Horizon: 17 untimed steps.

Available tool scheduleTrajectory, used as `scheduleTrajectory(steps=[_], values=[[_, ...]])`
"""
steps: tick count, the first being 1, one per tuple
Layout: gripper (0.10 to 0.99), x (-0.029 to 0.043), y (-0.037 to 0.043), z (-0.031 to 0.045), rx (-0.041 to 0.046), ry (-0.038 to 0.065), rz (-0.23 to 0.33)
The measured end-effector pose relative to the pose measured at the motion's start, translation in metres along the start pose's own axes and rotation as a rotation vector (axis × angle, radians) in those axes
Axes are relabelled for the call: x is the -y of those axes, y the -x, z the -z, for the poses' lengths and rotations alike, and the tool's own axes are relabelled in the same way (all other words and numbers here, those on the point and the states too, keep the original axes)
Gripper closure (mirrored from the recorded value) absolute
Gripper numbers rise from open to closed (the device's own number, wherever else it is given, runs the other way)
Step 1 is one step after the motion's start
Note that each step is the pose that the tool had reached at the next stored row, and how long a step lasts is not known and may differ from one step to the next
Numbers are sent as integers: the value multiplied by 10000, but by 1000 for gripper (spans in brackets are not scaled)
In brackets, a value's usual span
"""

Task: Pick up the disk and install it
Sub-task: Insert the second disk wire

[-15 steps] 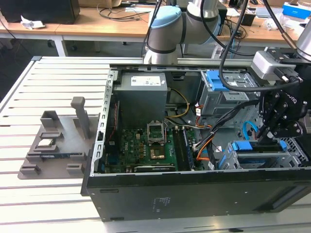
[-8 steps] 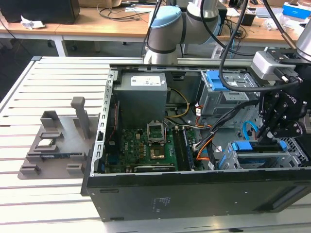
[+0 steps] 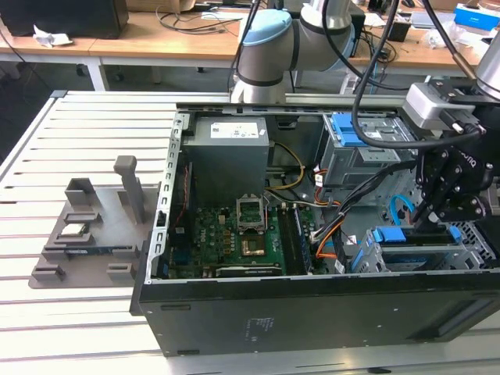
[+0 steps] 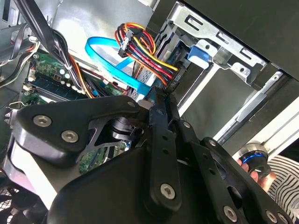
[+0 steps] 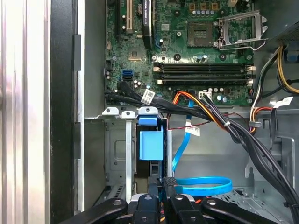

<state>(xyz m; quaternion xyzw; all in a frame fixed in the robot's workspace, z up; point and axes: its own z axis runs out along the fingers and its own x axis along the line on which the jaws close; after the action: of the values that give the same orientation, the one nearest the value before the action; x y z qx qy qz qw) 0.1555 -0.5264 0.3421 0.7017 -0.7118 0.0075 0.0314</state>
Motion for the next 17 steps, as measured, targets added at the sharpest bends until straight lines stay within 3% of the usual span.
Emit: scheduleTrajectory(steps=[7, 10, 12, 15, 17], values=[[925, 2, 0, -61, -5, -3, 0], [788, 2, 0, -50, -15, -1, -1], [788, -1, 4, 29, -14, 0, -1], [788, -8, 47, 216, -32, 0, -1], [871, -13, 72, 349, -40, 0, -2]])
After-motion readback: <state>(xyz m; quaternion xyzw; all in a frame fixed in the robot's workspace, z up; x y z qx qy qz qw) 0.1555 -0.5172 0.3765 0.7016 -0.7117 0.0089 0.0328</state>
